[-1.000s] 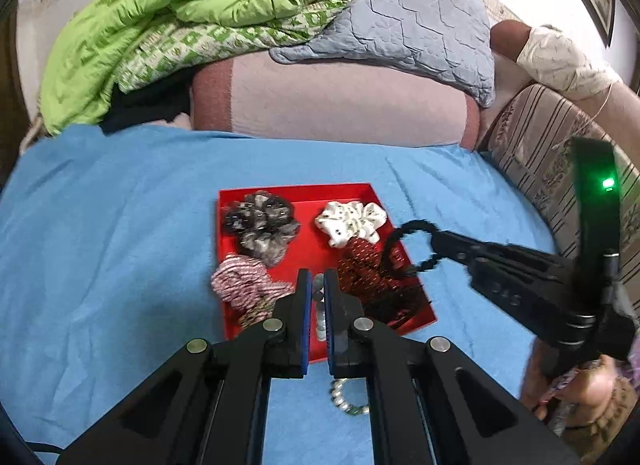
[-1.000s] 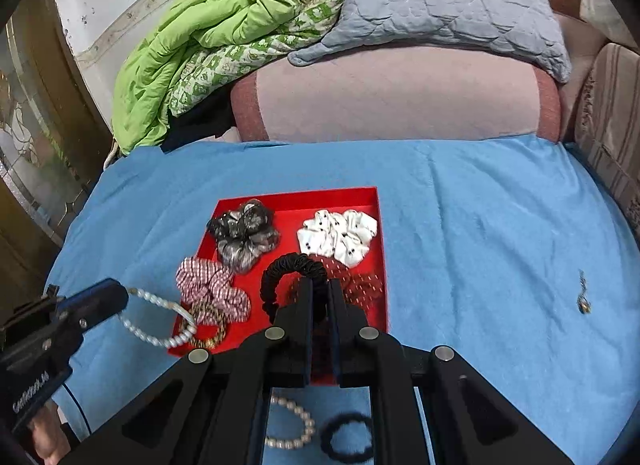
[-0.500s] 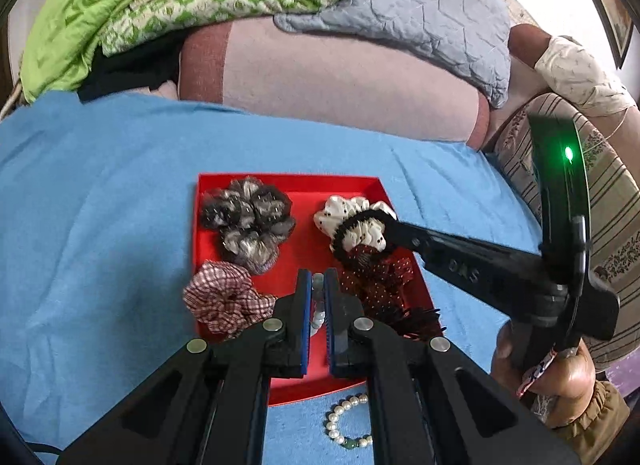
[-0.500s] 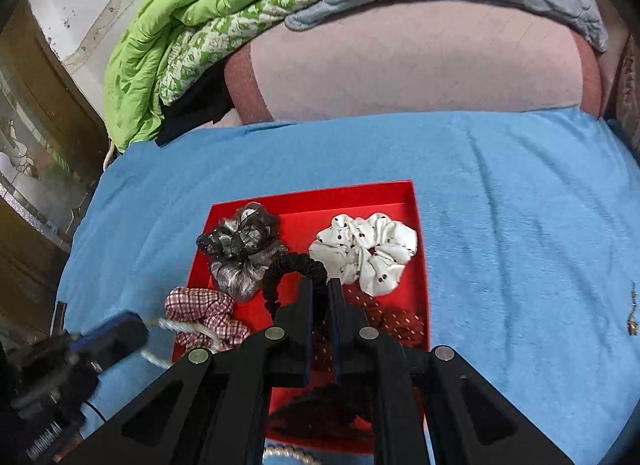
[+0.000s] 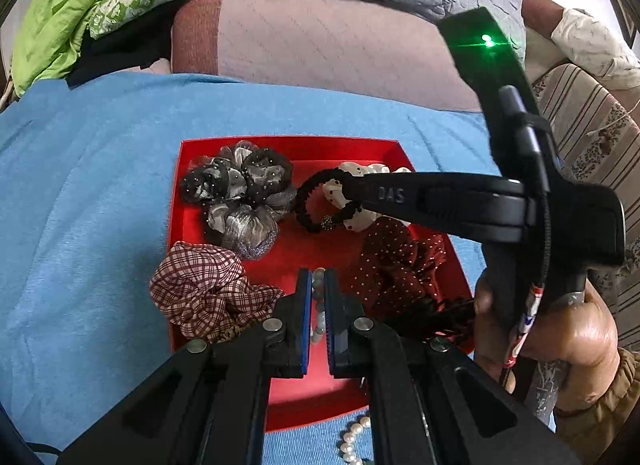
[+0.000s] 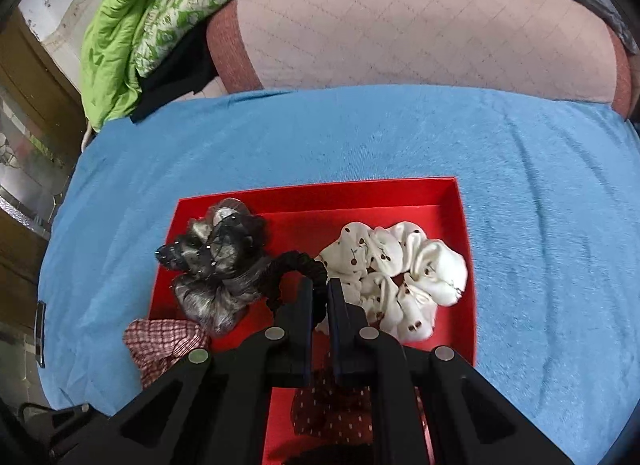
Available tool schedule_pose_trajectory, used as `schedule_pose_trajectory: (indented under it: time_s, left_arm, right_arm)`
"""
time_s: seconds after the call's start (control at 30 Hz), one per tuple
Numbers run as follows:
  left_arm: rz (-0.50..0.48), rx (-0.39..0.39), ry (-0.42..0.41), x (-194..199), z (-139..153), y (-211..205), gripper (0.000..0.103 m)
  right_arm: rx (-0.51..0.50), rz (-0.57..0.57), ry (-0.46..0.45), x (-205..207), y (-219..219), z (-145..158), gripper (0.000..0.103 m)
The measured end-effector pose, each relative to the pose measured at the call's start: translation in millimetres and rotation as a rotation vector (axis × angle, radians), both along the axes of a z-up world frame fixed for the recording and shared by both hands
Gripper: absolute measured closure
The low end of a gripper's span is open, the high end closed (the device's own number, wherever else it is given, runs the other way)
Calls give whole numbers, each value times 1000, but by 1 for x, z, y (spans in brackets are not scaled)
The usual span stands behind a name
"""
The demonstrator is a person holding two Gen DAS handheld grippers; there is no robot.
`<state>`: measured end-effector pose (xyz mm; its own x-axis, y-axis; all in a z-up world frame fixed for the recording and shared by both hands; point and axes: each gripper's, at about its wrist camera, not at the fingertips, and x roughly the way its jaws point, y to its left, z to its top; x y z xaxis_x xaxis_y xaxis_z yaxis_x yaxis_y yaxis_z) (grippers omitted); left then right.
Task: Organize jewelry
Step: 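Carry the bead bracelet with the left tool while the right tool carries the hair tie into the tray, then open both tools to release the bracelet and hair tie in the tray, then withdraw both open tools from the tray toward the remaining items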
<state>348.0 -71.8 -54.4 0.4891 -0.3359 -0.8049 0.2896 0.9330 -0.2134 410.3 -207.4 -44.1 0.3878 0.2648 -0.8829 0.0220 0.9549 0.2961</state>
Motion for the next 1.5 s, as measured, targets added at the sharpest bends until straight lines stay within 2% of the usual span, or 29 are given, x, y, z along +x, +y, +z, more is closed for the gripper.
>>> schedule_pose_trajectory:
  time_s: [0.43, 0.57, 0.6, 0.67, 0.87, 1.2, 1.5]
  left_arm:
    - [26, -6, 7, 6, -8, 3, 96]
    - [35, -11, -6, 3, -4, 6, 70]
    - [38, -13, -14, 2, -2, 6, 68]
    - [38, -14, -20, -1, 3, 7, 68]
    - [44, -12, -39, -13, 18, 10, 68]
    - [85, 102, -132, -58, 47, 22, 67]
    - [96, 168, -145, -99, 44, 28, 67]
  right_arm:
    - [17, -3, 46, 8, -1, -22, 93]
    - [27, -16, 51, 9, -3, -21, 90]
    - [30, -17, 51, 10, -3, -21, 87]
    - [27, -17, 48, 9, -4, -19, 83]
    - [28, -26, 21, 3, -8, -3, 81]
    - [-31, -35, -36, -34, -19, 36, 75]
    - [-80, -34, -52, -84, -16, 52, 75]
